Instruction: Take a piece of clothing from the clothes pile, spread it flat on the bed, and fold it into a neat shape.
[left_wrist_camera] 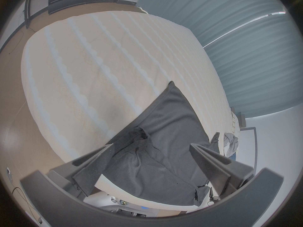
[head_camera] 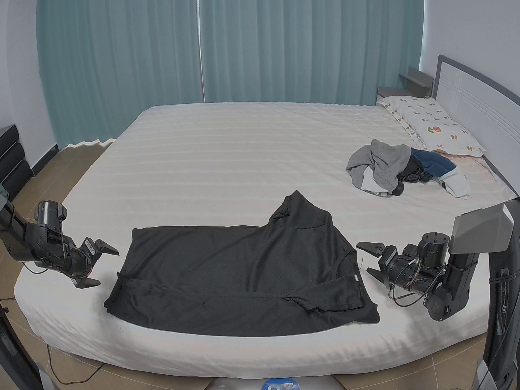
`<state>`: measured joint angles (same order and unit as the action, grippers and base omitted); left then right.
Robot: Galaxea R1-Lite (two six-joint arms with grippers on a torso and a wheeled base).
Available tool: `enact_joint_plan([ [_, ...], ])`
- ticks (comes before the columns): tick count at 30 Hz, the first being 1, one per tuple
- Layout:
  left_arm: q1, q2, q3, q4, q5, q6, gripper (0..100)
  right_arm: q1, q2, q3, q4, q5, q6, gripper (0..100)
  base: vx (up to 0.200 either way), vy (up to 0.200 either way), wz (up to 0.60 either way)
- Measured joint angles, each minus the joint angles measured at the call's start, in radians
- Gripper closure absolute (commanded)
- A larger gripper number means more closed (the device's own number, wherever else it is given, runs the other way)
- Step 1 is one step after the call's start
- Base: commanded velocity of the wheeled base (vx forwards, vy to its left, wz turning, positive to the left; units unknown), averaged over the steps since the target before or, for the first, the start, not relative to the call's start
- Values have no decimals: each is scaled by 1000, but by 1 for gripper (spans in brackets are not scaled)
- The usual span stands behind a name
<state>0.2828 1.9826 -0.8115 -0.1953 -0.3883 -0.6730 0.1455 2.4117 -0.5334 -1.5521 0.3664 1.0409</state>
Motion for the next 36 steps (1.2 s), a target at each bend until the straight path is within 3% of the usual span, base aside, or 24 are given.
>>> enact_joint_plan([
  [4,0,-1,-1,1,-2,-1,0,-1,0,1,-1,0,13,0,0,200,0],
  [13,-5,-4,10,2,0,-3,0,0,2,-4,-1,0,16,0,0,0,0],
  [19,-18,-6,7,2,4,-54,0,0,2,-10,-1,-1,16,0,0,0,0],
  [28,-37,-6,2,2,5,-66,0,0,2,-11,0,-2,16,0,200,0,0],
  [36,-44,-6,1,-1,10,-62,0,1,-7,2,0,-5,15,0,0,0,0],
])
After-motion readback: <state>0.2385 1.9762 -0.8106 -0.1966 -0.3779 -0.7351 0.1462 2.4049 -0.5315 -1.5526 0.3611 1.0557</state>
